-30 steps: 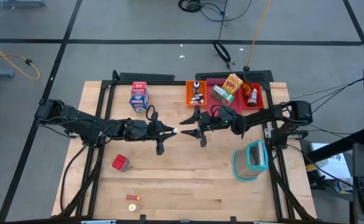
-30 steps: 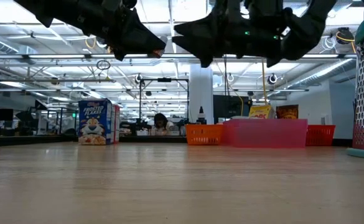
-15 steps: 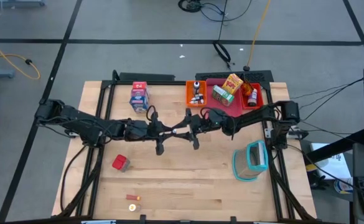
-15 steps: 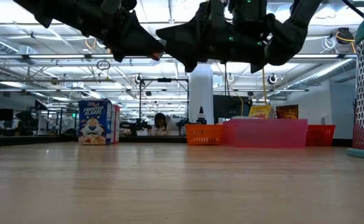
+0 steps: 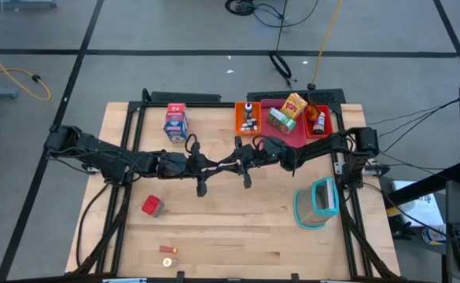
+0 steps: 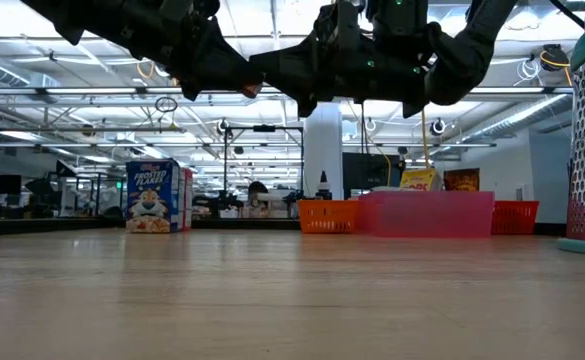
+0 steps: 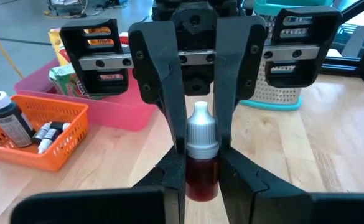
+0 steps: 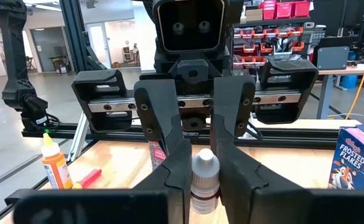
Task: Pick & Place Kitchen Items
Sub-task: Put the small orange food coloring bottle into the orange bin
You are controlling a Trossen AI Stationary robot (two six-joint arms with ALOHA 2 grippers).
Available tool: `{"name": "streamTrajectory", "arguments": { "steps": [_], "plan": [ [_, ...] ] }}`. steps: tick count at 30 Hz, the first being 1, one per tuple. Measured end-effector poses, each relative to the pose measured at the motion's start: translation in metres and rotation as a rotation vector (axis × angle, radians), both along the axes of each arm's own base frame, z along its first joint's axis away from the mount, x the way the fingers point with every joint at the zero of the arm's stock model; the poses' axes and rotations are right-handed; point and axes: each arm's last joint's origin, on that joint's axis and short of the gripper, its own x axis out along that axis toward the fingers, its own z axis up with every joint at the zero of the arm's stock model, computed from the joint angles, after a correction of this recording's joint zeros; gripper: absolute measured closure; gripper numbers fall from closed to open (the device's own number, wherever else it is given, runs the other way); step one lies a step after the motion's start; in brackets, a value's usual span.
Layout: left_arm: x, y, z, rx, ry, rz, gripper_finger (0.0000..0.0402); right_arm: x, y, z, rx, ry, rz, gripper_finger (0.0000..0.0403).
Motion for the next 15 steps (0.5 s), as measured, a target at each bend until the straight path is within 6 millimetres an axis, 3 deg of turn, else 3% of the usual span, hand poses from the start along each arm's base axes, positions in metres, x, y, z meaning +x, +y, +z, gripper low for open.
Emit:
{"name": "streamTrajectory", "arguments": {
  "steps": [15],
  "plan": [
    [0.0001, 0.0001, -0.0001, -0.005, -0.002, 0.008, 0.0337, -0.0001, -0.0026, -0.0007, 0.004, 0.009, -0.003, 0.0358]
  ]
}}
